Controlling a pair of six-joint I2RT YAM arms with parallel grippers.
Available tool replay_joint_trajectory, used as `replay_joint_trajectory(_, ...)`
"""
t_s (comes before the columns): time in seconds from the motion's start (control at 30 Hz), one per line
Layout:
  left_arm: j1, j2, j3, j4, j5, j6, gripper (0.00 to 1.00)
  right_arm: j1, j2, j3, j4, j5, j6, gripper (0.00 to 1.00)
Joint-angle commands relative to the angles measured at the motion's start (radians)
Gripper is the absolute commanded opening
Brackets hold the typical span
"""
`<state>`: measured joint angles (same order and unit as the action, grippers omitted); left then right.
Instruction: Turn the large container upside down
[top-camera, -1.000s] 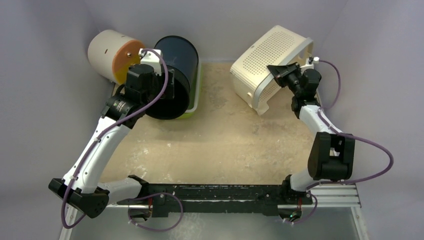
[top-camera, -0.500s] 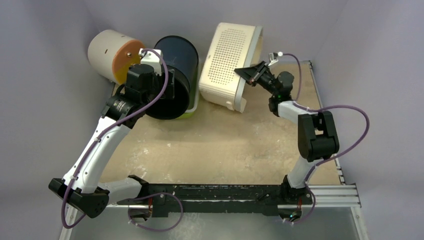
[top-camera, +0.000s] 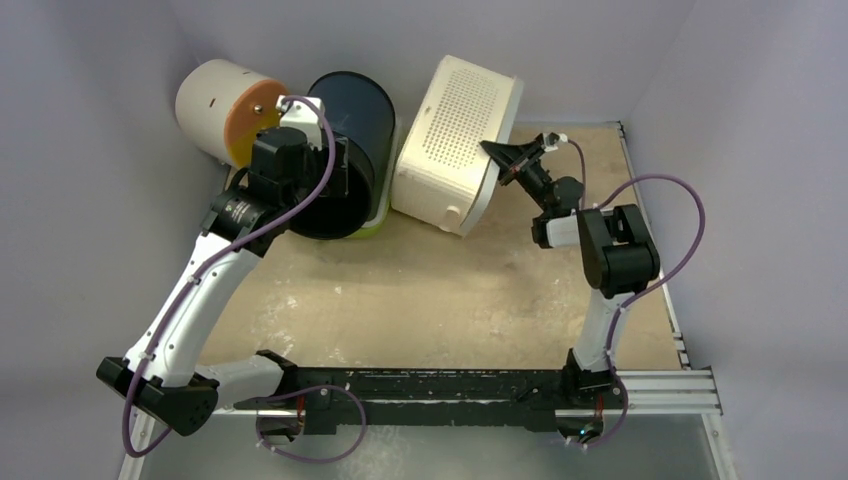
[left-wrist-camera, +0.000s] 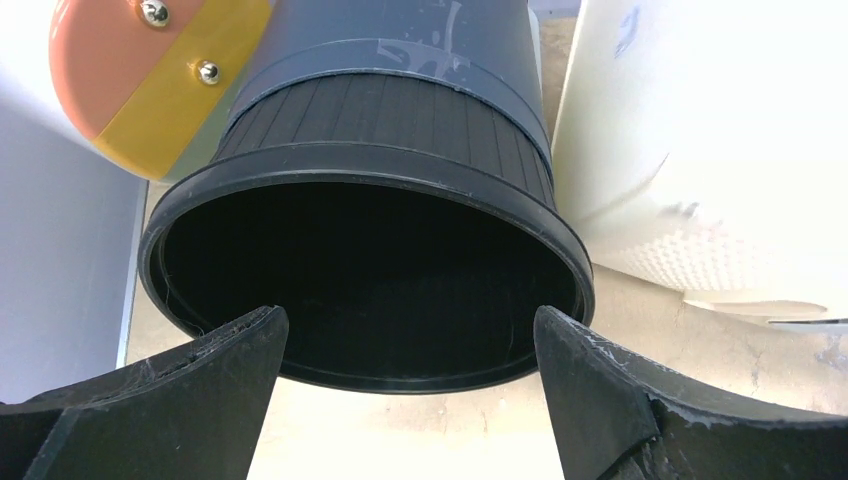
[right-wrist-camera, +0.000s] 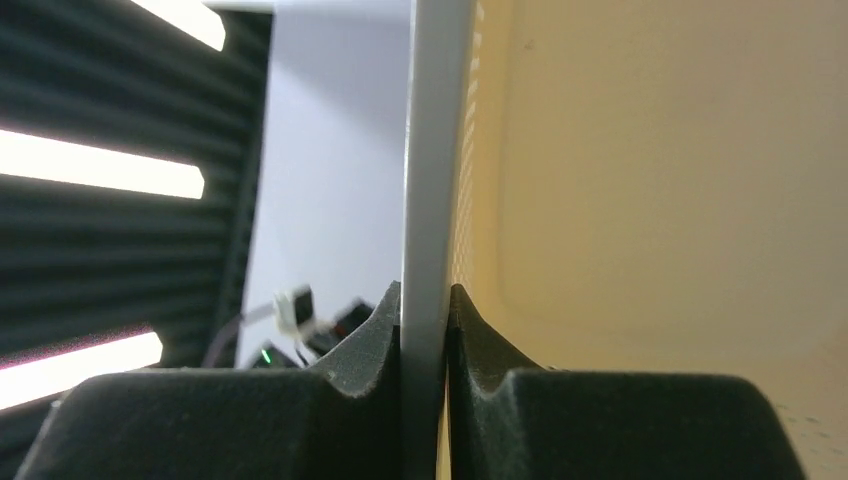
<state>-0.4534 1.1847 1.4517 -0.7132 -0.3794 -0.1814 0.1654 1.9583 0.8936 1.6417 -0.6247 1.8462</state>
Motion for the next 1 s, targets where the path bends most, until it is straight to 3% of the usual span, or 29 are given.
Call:
replay_joint_trajectory(0.0, 0.007, 0.004, 0.049, 0.021, -0.015, 0.003, 0.94, -0.037, 0.134, -0.115, 0.403, -0.007, 0.096, 0.0)
replay_joint_trajectory(0.3, 0.006, 0.017, 0.052, 0.021, -0.021, 0.001, 0.94, -0.232, 0.175, -0.166, 0.399, -0.147, 0.051, 0.0)
replay_joint_trajectory(0.57, 0.007, 0.047, 0.048, 0.046, 0.001, -0.016, 0.94, -0.319, 0.234, -0.24, 0.397, -0.269, -0.031, 0.0)
replay_joint_trajectory(0.77, 0.007, 0.073, 0.054, 0.058, 0.013, -0.025, 0.94, -0.361, 0.287, -0.222, 0.395, -0.327, -0.069, 0.25)
replay_joint_trajectory(0.97, 0.006, 0.095, 0.063, 0.058, 0.015, -0.015, 0.94, -0.404, 0.309, -0.197, 0.392, -0.352, -0.077, 0.35)
